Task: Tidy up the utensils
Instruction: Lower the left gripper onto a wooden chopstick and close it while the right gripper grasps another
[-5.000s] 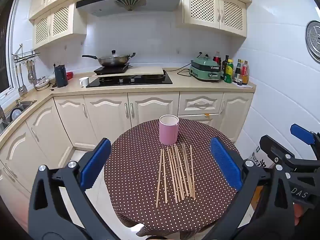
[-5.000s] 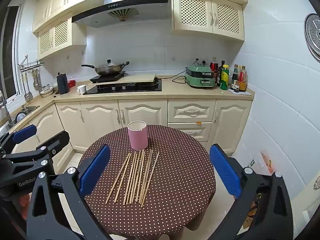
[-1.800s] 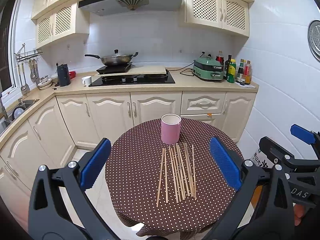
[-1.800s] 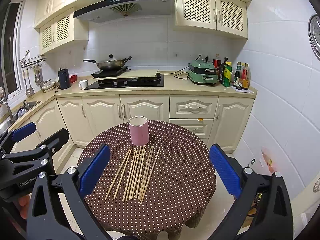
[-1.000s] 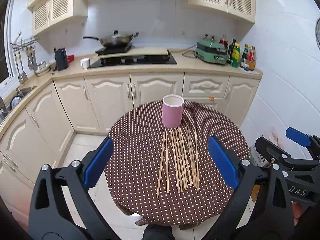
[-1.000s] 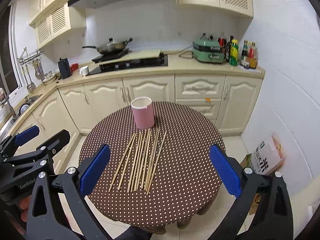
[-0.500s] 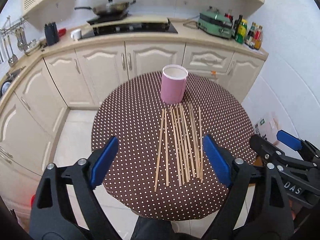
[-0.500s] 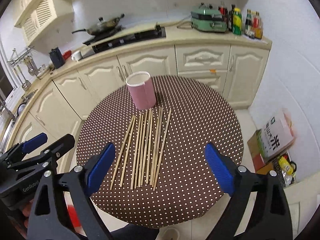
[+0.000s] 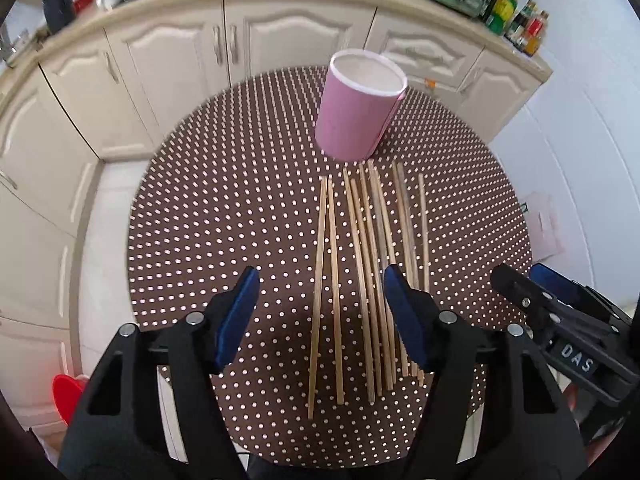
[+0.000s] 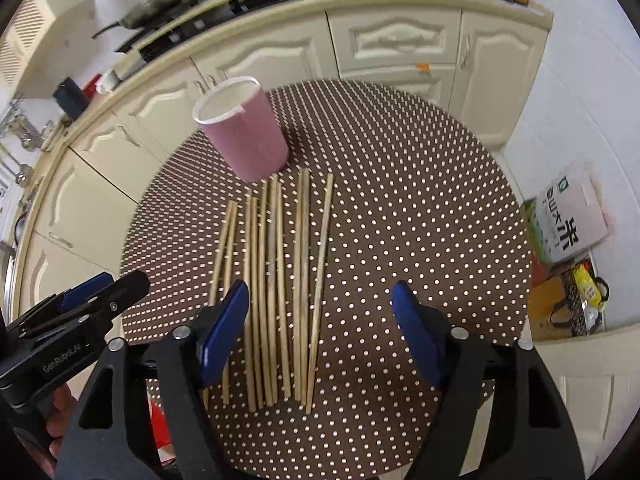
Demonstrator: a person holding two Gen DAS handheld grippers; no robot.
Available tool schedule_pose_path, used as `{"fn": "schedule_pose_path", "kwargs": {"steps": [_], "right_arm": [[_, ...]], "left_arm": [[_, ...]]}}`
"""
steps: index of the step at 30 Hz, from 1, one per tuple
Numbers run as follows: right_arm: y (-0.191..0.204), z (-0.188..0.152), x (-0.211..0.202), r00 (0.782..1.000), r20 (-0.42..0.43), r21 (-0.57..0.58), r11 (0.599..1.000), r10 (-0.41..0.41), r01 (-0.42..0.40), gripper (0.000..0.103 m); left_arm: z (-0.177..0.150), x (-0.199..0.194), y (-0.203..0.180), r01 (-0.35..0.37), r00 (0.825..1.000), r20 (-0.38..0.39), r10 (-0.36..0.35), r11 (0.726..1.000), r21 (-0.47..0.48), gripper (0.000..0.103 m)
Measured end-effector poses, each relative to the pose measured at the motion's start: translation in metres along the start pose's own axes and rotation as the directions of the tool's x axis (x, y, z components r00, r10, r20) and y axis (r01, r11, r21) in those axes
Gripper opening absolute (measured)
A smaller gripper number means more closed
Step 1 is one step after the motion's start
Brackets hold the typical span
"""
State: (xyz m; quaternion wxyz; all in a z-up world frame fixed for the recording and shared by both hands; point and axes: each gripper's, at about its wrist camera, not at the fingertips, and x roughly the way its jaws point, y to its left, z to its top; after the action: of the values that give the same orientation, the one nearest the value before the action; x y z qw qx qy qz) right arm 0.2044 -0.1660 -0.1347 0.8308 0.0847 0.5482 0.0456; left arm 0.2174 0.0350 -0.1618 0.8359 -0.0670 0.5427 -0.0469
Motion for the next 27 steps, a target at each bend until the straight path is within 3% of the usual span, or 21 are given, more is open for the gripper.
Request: {"fn": "schedule_pose_path", "kwargs": {"steps": [8,17,23,27], "right_arm": [[-0.01,0.012,0.049,0.991,-0.129,0.048,0.998,-0.03,0.037,0.064],[-0.009,0.018,0.084,0.974,-0.217,0.049,0.996,-0.062,0.074,0.058],[-0.009,0.02,0.101,0.965,-0.24,0.043,0.992,-0.102,0.116,0.051],[-0.009,0.024,0.111,0.961,-0.258,0.052,0.992,-0.096,0.113,0.049]], "left_arm": [[0.01,0.054,0.015,0.031,0.987,-0.154,-0.035,0.999,-0.029,0.053],[0.021,0.096,0.022,0.067,0.963,-0.259,-0.076,0.997,-0.041,0.04],[0.024,0.116,0.021,0.067,0.953,-0.292,-0.078,0.997,-0.047,0.035],[0.029,0.124,0.015,0.065,0.957,-0.281,-0.071,0.997,-0.032,0.035]]}}
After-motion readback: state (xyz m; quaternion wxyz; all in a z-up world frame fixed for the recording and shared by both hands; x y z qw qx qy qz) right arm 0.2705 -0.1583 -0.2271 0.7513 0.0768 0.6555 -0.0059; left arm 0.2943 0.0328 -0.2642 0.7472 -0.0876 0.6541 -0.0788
